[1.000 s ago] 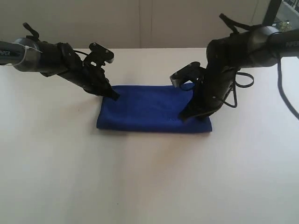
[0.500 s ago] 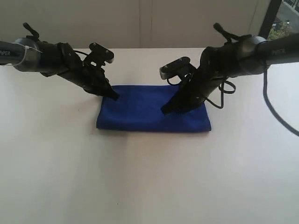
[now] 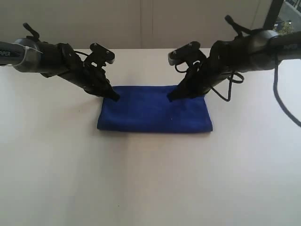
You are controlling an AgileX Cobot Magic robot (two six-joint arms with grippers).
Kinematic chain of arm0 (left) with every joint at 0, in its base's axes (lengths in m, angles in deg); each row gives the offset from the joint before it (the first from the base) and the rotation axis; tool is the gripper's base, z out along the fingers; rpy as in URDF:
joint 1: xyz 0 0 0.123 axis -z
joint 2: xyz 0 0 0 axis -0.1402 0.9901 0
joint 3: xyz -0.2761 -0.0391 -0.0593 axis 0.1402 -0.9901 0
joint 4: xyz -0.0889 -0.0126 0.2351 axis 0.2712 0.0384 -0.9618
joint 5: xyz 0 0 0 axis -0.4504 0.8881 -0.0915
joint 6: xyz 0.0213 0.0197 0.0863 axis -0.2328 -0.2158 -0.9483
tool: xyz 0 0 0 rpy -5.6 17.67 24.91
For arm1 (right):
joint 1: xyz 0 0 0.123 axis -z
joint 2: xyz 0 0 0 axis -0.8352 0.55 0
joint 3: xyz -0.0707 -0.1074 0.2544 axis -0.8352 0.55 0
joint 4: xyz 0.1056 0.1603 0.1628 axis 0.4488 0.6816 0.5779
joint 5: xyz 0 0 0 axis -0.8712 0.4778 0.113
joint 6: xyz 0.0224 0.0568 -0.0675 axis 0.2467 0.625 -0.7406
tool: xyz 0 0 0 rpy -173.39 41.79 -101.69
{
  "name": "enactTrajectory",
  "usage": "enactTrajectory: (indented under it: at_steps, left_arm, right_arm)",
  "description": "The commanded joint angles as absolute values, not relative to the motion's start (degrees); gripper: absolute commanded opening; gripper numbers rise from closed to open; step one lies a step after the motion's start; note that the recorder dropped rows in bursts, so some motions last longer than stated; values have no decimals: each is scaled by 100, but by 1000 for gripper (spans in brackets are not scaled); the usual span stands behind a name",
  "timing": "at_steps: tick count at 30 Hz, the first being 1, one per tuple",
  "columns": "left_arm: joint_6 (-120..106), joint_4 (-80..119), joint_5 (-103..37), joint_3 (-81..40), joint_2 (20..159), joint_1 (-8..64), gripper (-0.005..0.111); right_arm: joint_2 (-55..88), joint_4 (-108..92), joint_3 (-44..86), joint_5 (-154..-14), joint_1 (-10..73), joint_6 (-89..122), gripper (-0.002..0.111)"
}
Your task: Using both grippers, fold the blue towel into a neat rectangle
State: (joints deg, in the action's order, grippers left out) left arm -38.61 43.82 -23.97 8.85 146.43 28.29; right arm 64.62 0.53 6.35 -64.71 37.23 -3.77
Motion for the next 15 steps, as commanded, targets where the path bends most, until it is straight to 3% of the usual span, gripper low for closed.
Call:
enactTrajectory:
  at_steps: [1, 15]
  left_arm:
    - [-3907, 4382, -2207, 862, 14741, 2811, 0]
    - [-3652, 4174, -874, 862, 13413, 2617, 0]
  right_arm:
    - [6730, -44, 636, -6540, 3963, -352, 0]
    - [5021, -50, 1028, -5775, 4145, -230, 0]
